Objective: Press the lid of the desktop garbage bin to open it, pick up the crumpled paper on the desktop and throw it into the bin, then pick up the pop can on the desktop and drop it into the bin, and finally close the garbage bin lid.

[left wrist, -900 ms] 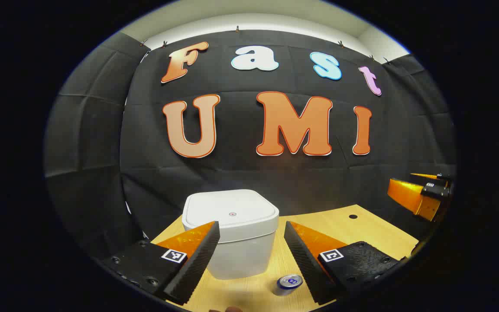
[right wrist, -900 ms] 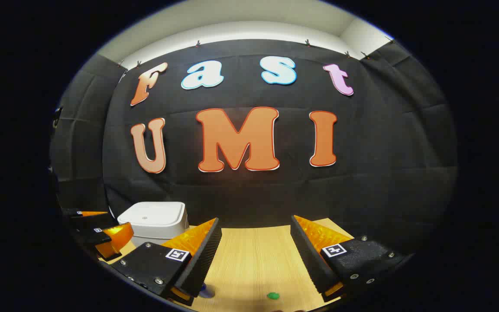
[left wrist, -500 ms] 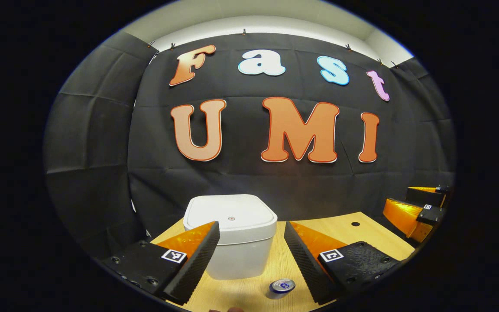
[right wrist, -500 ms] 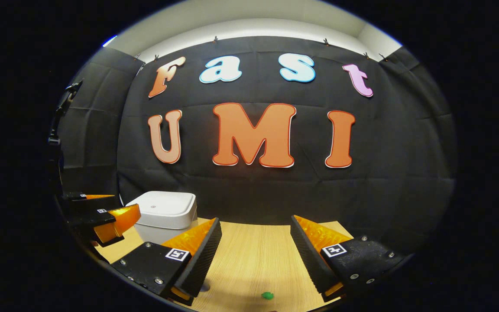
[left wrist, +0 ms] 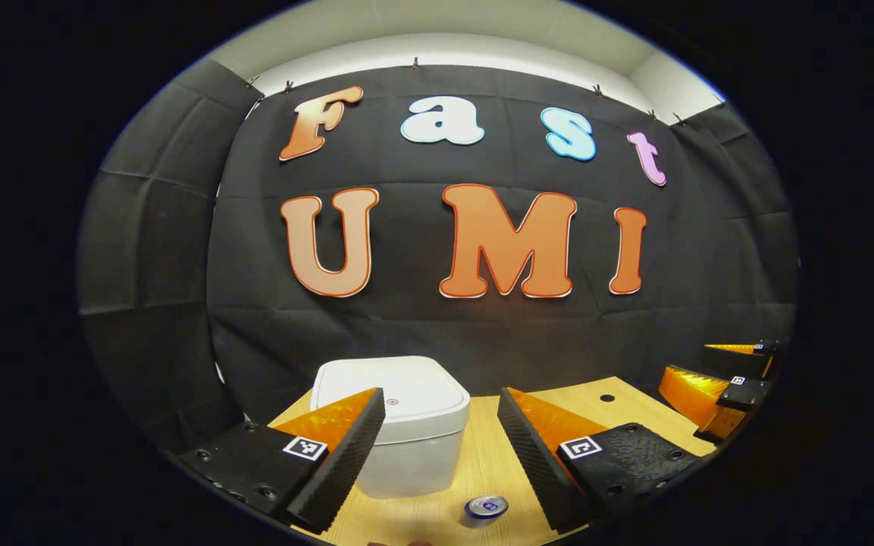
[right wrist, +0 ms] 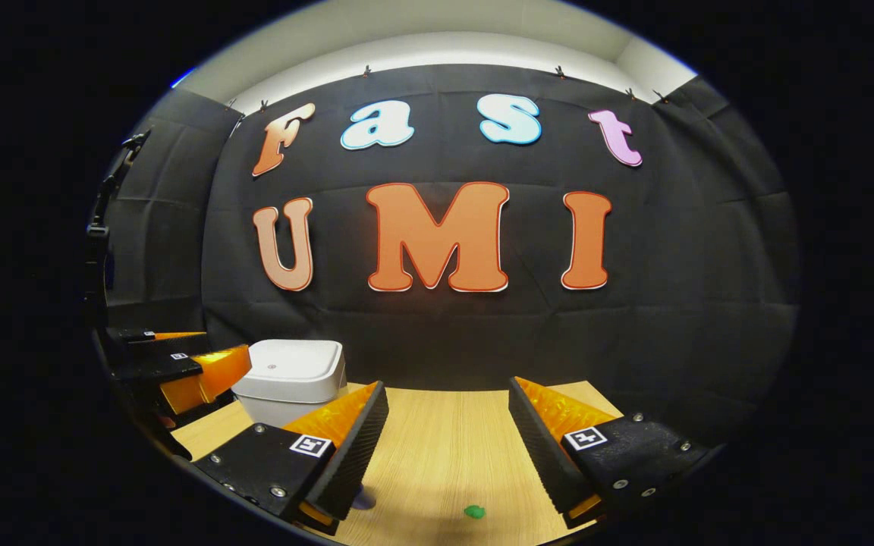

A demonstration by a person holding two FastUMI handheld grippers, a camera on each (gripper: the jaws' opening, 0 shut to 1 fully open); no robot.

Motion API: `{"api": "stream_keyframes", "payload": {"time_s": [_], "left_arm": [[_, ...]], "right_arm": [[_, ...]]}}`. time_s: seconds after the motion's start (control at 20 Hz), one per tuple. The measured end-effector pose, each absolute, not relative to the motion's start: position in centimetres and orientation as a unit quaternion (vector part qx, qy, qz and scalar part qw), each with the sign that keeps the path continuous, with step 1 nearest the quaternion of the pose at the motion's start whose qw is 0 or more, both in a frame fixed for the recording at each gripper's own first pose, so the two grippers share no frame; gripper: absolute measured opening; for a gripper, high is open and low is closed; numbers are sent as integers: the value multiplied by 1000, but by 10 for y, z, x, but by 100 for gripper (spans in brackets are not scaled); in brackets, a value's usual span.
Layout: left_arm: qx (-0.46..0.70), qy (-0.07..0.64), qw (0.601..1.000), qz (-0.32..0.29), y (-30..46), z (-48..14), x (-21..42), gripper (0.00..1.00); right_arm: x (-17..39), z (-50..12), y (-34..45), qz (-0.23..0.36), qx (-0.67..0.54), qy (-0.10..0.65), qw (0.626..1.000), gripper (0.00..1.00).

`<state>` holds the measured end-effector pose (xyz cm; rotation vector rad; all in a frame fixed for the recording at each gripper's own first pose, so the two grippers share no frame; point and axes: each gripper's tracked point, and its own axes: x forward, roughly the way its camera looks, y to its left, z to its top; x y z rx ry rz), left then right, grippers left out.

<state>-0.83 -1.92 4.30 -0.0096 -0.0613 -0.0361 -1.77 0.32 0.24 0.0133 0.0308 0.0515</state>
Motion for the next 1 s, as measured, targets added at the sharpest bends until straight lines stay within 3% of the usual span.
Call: {"api": "stream_keyframes", "payload": {"time_s": [0.1,0.15,0.25,0.5,0.55,0.6,1.0], "left_arm": [[-1,-30,999,-25,-24,44,-8,95],[-2,-32,999,-26,-25,45,-8,95],[-6,-31,999,-26,-25,46,-7,95],[-6,-32,999,-14,-12,47,-8,95],[-7,-31,999,-8,-8,48,-8,95],[-8,-31,999,-3,-4,47,-7,95],[-10,-34,999,8,3,50,-4,95]], "right_arm": [[-19,7,-1,16,9,9,1000,95],[-20,8,1,16,11,8,1000,100],[-19,8,1,15,7,8,1000,95],[-16,10,9,28,8,9,1000,95],[-14,10,9,30,7,10,999,100],[-13,9,9,31,5,11,999,95],[-7,12,8,33,1,8,999,95]]}}
